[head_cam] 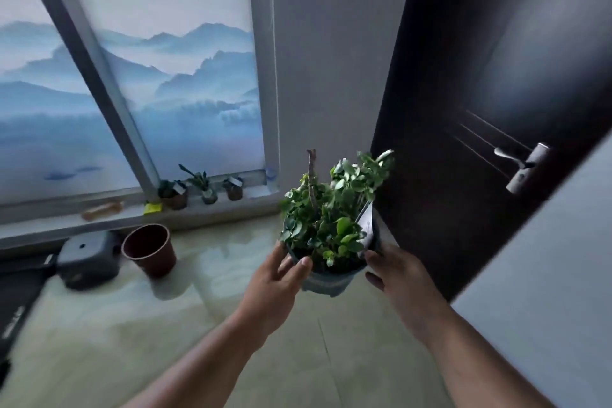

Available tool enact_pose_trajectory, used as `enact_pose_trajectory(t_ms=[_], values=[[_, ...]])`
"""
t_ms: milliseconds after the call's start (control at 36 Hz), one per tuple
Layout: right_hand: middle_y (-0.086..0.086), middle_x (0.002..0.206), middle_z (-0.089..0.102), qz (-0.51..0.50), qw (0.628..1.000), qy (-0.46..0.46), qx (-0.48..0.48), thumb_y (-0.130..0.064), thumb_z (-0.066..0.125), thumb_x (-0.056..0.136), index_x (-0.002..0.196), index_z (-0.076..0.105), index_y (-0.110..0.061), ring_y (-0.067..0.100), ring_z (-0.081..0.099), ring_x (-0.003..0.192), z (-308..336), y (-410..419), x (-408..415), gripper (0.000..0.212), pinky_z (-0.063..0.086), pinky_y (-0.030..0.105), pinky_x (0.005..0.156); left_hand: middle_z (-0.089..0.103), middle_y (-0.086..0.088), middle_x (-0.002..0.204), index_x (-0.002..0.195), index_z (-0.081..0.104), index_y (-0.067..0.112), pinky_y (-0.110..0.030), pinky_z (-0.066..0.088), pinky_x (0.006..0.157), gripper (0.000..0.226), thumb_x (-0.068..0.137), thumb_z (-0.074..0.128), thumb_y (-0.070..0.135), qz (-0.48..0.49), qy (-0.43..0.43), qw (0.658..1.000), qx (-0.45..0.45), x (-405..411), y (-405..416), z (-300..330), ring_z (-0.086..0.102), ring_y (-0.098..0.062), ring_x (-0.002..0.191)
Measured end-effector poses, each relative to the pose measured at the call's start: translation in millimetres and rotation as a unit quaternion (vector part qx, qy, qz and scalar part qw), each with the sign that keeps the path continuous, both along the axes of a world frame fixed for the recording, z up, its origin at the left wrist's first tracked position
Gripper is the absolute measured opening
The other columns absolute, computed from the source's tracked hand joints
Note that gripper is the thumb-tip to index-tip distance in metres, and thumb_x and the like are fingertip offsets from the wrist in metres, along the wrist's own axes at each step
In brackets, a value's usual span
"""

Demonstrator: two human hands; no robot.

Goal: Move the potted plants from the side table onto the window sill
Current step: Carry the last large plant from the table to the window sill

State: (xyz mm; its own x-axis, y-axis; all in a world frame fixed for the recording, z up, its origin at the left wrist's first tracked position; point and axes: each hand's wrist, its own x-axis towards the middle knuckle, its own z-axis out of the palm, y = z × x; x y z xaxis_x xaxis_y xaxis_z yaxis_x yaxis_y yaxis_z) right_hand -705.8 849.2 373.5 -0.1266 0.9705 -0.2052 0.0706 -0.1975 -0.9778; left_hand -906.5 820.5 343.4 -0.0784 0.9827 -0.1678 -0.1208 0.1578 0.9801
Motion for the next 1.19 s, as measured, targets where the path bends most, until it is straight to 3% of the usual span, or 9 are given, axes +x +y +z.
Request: enact_pose_trajectory(t_ms=[194, 306, 444, 583, 667, 806, 917, 1056, 1194], values=[[-0.013, 0.108, 0.077, 0.047, 0.998, 0.017, -0.029, -0.013, 0.055, 0.102, 0.112, 0.072, -0.027, 0.007, 0.065, 0.112, -13.3, 92.0, -65.5, 0.024, 0.043, 0.047, 0.111, 0.069, 0.024, 0.122, 0.128, 0.058, 0.036, -0.016, 0.053, 0.083, 0.034, 0.099, 0.059, 0.018, 0.051, 0.002, 0.999, -0.005, -61.5, 67.6, -17.7, 0.057, 0.006, 0.123], [-0.011, 0.109, 0.078, 0.07, 0.996, 0.029, -0.044, -0.009, 0.056, 0.102, 0.109, 0.074, -0.023, 0.015, 0.064, 0.119, -30.1, 159.7, -91.8, 0.024, 0.042, 0.05, 0.114, 0.067, 0.017, 0.129, 0.137, 0.053, 0.03, -0.014, 0.054, 0.079, 0.041, 0.099, 0.059, 0.017, 0.081, 0.01, 0.997, -0.012, -84.6, 120.2, -26.6, 0.056, 0.0, 0.126], [0.016, 0.12, 0.071, 0.09, 0.995, 0.029, -0.029, -0.008, 0.058, 0.1, 0.095, 0.077, -0.026, 0.036, 0.063, 0.12, -41.2, 243.0, -124.4, 0.026, 0.049, 0.046, 0.103, 0.067, 0.021, 0.125, 0.133, 0.054, 0.032, -0.021, 0.054, 0.09, 0.038, 0.099, 0.059, 0.016, 0.122, 0.035, 0.991, -0.033, -111.1, 184.4, -20.1, 0.056, 0.004, 0.122], [0.017, 0.116, 0.069, 0.124, 0.991, 0.027, -0.03, -0.01, 0.058, 0.1, 0.086, 0.078, -0.028, 0.047, 0.047, 0.125, -47.6, 321.8, -159.7, 0.031, 0.04, 0.062, 0.109, 0.069, 0.041, 0.095, 0.108, 0.053, 0.044, -0.027, 0.051, 0.095, 0.031, 0.099, 0.059, 0.014, 0.15, 0.03, 0.988, -0.019, -137.5, 249.2, -21.1, 0.059, 0.018, 0.1], [-0.001, 0.105, 0.079, 0.13, 0.99, 0.03, -0.051, -0.009, 0.058, 0.1, 0.09, 0.078, -0.029, 0.04, 0.053, 0.126, -51.7, 352.9, -184.0, 0.03, 0.047, 0.051, 0.106, 0.071, 0.033, 0.106, 0.118, 0.056, 0.039, -0.031, 0.052, 0.098, 0.03, 0.098, 0.06, 0.017, 0.163, 0.038, 0.985, -0.041, -160.5, 277.4, -27.3, 0.058, 0.012, 0.112], [0.018, 0.11, 0.075, 0.138, 0.988, 0.016, -0.07, -0.011, 0.059, 0.099, 0.092, 0.079, -0.029, 0.05, 0.053, 0.123, -58.3, 384.4, -208.8, 0.029, 0.049, 0.054, 0.101, 0.07, 0.028, 0.115, 0.122, 0.056, 0.039, -0.032, 0.052, 0.101, 0.032, 0.098, 0.061, 0.018, 0.173, 0.022, 0.983, -0.056, -183.3, 305.3, -39.5, 0.058, 0.008, 0.117], [-0.002, 0.094, 0.078, 0.136, 0.987, -0.02, -0.084, -0.013, 0.058, 0.1, 0.092, 0.08, -0.031, 0.037, 0.066, 0.111, -68.7, 445.3, -261.3, 0.03, 0.044, 0.035, 0.083, 0.069, 0.032, 0.115, 0.121, 0.058, 0.039, -0.032, 0.051, 0.101, 0.032, 0.098, 0.061, 0.018, 0.163, 0.005, 0.985, -0.065, -238.1, 369.9, -59.4, 0.058, 0.008, 0.118], [-0.027, 0.082, 0.076, 0.1, 0.989, -0.019, -0.11, -0.006, 0.055, 0.101, 0.098, 0.072, -0.031, 0.002, 0.065, 0.097, -80.1, 496.9, -309.8, 0.029, 0.048, 0.033, 0.094, 0.068, 0.023, 0.122, 0.125, 0.056, 0.039, -0.016, 0.054, 0.083, 0.035, 0.098, 0.061, 0.018, 0.135, -0.011, 0.989, -0.064, -286.4, 431.6, -82.4, 0.058, 0.008, 0.119], [-0.026, 0.087, 0.077, 0.071, 0.989, -0.038, -0.127, -0.008, 0.057, 0.101, 0.103, 0.073, -0.03, 0.002, 0.064, 0.101, -106.8, 551.1, -353.0, 0.027, 0.05, 0.034, 0.093, 0.062, 0.021, 0.134, 0.137, 0.049, 0.039, -0.034, 0.047, 0.108, 0.044, 0.097, 0.063, 0.028, 0.114, -0.007, 0.99, -0.081, -331.5, 489.3, -110.6, 0.051, 0.0, 0.131]])
